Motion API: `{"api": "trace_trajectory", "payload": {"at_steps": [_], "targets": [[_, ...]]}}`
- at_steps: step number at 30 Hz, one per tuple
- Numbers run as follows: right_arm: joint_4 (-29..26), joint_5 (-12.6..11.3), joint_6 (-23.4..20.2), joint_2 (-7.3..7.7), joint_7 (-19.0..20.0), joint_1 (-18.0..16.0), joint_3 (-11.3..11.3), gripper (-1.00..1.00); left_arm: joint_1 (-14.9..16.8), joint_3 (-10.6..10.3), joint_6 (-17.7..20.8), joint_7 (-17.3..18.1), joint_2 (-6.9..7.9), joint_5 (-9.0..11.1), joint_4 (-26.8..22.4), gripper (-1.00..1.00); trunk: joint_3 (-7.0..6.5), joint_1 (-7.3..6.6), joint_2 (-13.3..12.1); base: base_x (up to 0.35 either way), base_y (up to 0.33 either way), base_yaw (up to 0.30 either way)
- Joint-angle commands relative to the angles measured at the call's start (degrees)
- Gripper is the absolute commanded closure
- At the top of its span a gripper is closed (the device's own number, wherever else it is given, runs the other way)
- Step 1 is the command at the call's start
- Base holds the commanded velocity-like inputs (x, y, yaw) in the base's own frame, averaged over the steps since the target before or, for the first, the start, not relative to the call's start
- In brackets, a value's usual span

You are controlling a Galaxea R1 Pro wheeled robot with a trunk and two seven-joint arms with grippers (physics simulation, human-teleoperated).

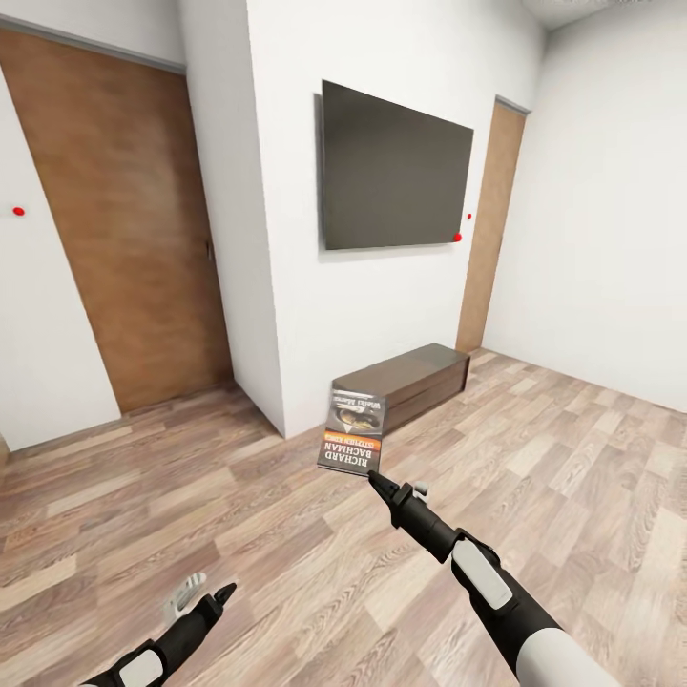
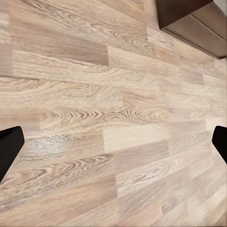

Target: In the bedroom, move the book from the bed onto either nightstand, and place the two sandals side by side next to the bed.

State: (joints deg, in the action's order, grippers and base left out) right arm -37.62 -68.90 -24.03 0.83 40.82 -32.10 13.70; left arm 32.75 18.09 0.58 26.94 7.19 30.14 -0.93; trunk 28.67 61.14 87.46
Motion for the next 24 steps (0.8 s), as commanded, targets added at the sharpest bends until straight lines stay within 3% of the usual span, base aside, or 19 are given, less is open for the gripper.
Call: {"api": "trace_trajectory", "payload": {"at_steps": [1,24], "targets": [[0.0,-0.8,-0.4,0.05,0.02,-0.06,0.19,1.0,0.03,0.45,0.06,0.23,0.02,-0.19,0.05,-1.0,0.06,0.01,0.03,0.143,0.0,-0.174],[0.0,-0.8,-0.4,0.05,0.05,-0.05,0.1,1.0,0.03,0.45,0.05,0.22,0.02,-0.2,0.05,-1.0,0.06,0.01,0.03,0.143,0.0,-0.174]]}}
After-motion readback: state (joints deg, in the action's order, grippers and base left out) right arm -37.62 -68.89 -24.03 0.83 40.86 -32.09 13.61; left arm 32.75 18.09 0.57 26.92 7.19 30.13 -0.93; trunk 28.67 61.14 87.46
